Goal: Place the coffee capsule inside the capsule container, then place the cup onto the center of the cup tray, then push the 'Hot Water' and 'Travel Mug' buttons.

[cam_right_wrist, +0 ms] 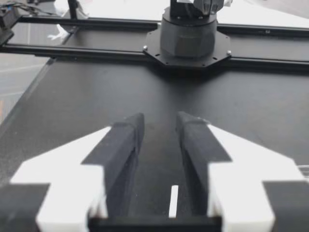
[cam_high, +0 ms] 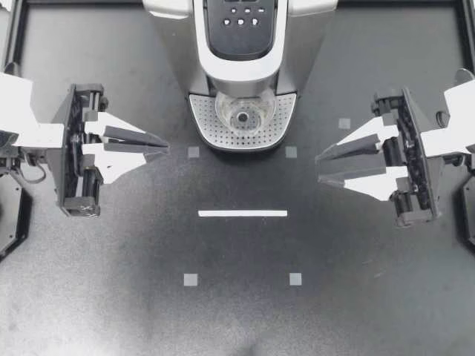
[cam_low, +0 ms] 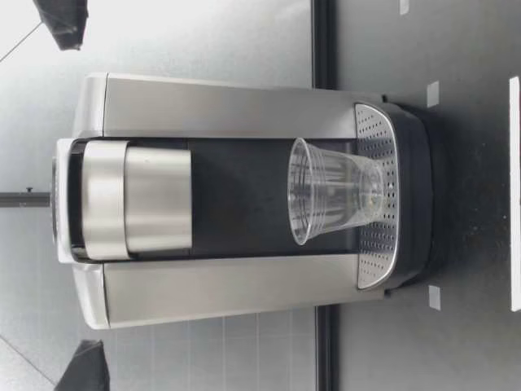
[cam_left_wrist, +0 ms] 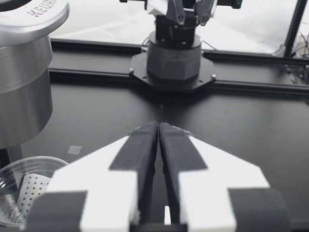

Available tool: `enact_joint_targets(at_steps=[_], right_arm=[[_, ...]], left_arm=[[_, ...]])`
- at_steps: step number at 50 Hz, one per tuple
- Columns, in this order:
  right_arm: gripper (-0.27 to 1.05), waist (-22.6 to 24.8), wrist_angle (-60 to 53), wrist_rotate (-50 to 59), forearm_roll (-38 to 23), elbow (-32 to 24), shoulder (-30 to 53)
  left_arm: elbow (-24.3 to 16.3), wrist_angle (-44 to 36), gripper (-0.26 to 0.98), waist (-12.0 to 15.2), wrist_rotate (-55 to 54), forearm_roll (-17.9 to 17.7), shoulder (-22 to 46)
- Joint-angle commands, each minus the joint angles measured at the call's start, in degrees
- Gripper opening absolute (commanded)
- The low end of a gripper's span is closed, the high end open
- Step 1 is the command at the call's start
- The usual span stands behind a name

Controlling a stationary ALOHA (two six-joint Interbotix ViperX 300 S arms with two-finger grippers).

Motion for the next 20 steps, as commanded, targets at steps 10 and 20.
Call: enact_joint_targets(at_steps=[10, 20], right_arm=[[0.45, 0.4, -1.2, 0.0, 0.3, -1.4, 1.6], [0.45, 0.3, -1.4, 0.0, 0.3, -1.7, 2.1]], left_arm=[[-1.1, -0.5, 0.14, 0.2, 0.1, 0.0, -0.4], [-1.2, -0.5, 0.14, 0.2, 0.1, 0.1, -0.4]])
